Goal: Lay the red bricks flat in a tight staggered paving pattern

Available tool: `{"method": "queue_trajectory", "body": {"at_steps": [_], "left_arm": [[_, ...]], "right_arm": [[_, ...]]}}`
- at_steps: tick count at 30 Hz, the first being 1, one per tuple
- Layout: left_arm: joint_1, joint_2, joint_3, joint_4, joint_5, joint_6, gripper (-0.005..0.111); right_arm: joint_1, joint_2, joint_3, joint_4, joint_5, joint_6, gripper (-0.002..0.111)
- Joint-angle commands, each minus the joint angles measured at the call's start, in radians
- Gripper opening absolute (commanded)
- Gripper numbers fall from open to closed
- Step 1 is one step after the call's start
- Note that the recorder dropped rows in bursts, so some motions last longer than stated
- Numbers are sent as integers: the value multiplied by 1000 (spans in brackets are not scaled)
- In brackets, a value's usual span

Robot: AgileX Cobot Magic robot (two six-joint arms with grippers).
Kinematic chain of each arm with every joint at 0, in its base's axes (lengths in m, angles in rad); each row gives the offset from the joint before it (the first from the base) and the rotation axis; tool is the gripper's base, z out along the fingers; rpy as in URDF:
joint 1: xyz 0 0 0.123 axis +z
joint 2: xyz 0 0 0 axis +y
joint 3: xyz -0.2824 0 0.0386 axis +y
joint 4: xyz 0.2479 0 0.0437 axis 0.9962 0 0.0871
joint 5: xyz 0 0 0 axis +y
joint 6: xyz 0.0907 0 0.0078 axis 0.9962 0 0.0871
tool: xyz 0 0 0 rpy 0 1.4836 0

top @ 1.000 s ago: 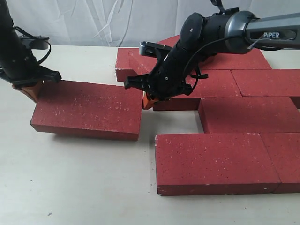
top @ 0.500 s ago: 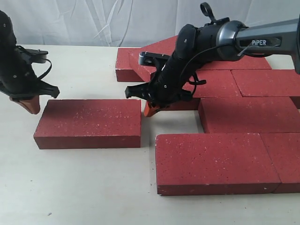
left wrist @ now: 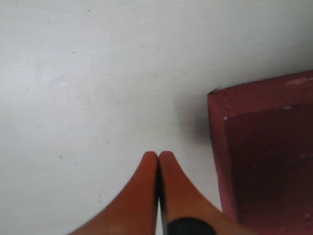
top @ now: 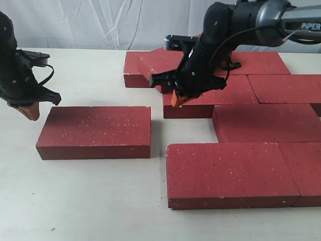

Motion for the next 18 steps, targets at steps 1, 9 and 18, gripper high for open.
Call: {"method": "queue_trajectory", "body": {"at_steps": [1, 9, 18], "left_arm": [[-2, 19, 2, -98, -11, 53, 0], [-4, 60, 2, -247, 2, 143, 0], [-4, 76, 2, -407, 0, 242, 0]], "right_arm": [[-42, -53, -5, -42, 5, 39, -1], [-63, -63, -5, -59, 10, 39, -1], [-63, -61, -3, -57, 6, 39, -1]]}}
